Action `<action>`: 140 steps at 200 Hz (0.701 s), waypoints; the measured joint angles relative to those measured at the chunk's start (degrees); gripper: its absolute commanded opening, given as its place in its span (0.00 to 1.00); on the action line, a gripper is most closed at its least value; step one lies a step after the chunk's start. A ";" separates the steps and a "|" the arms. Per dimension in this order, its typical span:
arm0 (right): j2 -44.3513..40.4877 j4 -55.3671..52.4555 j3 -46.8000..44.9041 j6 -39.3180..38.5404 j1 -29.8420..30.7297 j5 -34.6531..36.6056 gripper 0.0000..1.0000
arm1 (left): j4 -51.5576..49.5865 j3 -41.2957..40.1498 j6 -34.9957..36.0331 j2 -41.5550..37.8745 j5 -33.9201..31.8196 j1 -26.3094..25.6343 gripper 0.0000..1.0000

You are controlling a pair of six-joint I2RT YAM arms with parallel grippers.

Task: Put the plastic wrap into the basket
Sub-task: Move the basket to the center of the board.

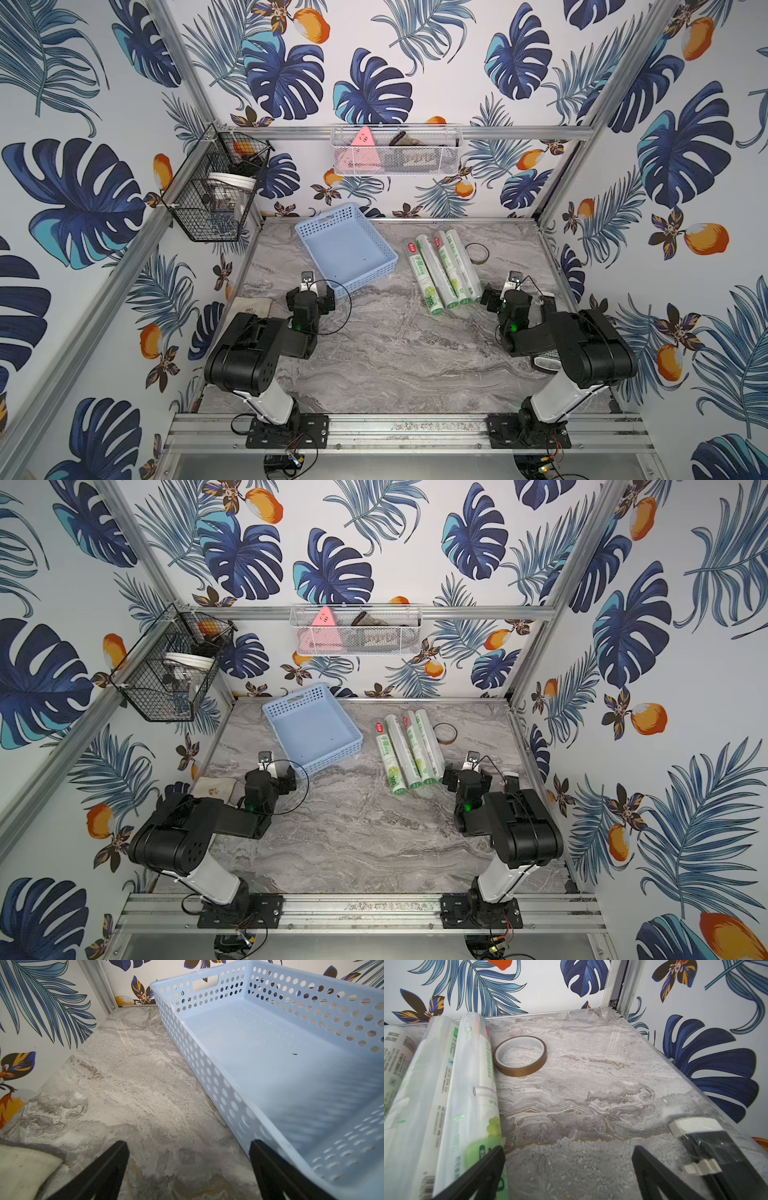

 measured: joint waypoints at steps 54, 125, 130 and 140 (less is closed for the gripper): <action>-0.09 -1.03 0.87 0.66 -1.20 -0.59 1.00 | 0.00 0.00 0.00 0.00 0.09 0.00 0.99; -0.09 -1.27 0.26 0.74 -1.27 -0.90 1.00 | 1.27 -1.62 -0.04 -0.26 -1.01 0.00 0.99; -0.09 -1.27 0.22 0.74 -1.27 -1.11 1.00 | 1.66 -2.10 -0.13 -0.42 -1.44 0.00 0.99; -0.11 -1.27 0.22 0.74 -1.25 -1.57 1.00 | 2.60 -3.13 -0.33 -0.76 -2.12 0.00 0.99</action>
